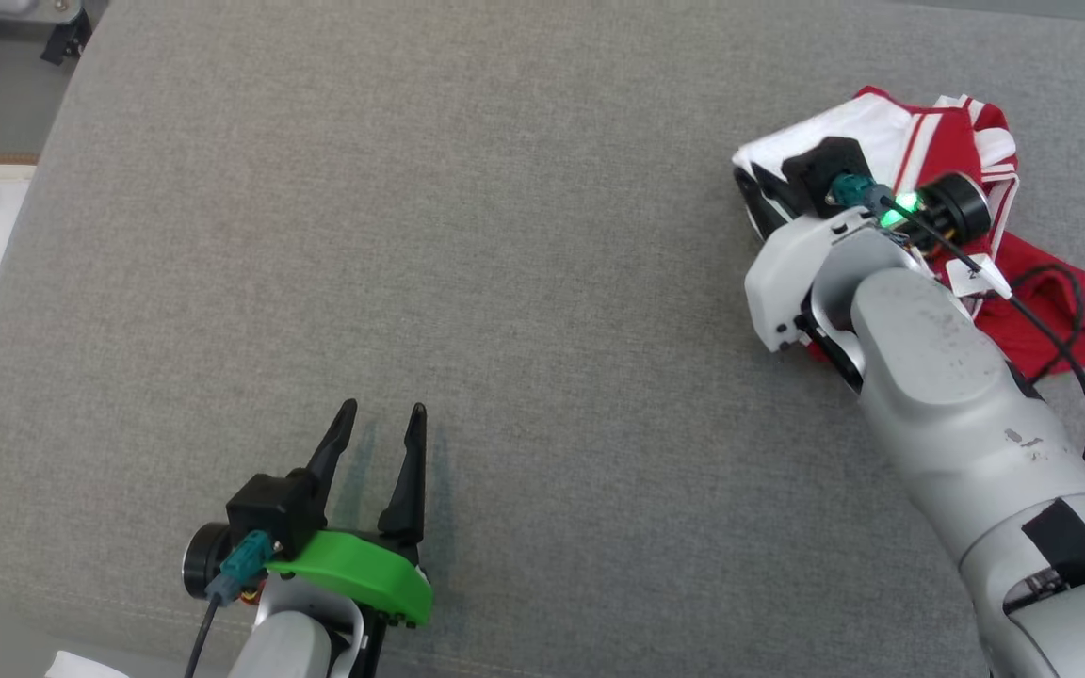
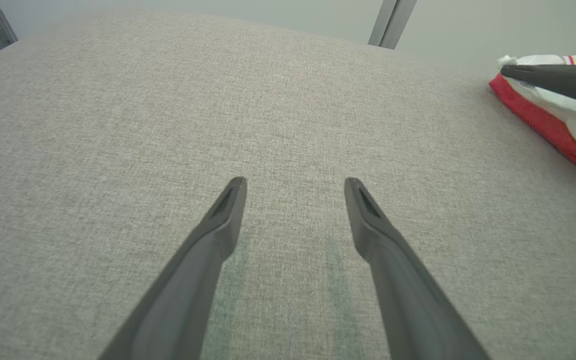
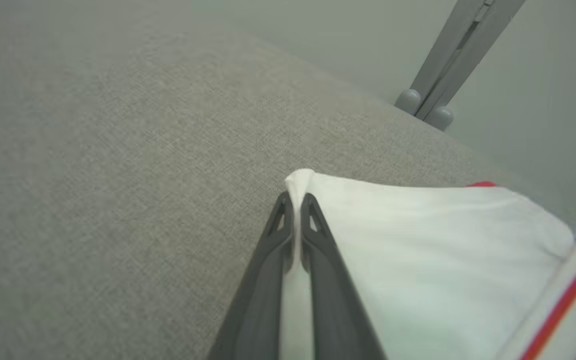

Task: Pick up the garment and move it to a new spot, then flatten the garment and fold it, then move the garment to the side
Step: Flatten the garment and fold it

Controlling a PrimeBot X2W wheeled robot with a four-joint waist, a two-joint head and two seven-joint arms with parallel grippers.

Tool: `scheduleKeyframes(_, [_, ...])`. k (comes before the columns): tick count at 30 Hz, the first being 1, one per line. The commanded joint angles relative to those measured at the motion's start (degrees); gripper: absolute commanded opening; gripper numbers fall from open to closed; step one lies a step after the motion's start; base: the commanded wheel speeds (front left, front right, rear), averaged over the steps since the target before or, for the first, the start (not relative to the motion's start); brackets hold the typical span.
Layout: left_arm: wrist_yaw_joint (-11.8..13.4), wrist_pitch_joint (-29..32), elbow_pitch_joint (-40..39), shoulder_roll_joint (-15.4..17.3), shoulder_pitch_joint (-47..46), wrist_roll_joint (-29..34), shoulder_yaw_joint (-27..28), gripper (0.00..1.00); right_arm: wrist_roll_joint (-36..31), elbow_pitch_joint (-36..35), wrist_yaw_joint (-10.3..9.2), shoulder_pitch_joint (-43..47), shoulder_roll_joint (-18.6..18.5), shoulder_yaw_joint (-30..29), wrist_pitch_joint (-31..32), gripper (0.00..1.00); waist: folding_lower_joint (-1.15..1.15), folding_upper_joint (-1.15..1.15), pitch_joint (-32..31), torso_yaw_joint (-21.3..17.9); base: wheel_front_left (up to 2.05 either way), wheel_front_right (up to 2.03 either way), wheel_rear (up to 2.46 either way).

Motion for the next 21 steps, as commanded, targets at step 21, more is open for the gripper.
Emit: scheduleKeyframes(21, [-0.04, 0.00, 0.22, 0.13, 6.20, 1.88, 2.99, 1.00, 19.97, -19.60, -0.07, -26.81, -0.07, 5.27, -7.09, 0.00, 0.00, 0.00, -8.60, -2.84, 0.00, 0.00, 0.00])
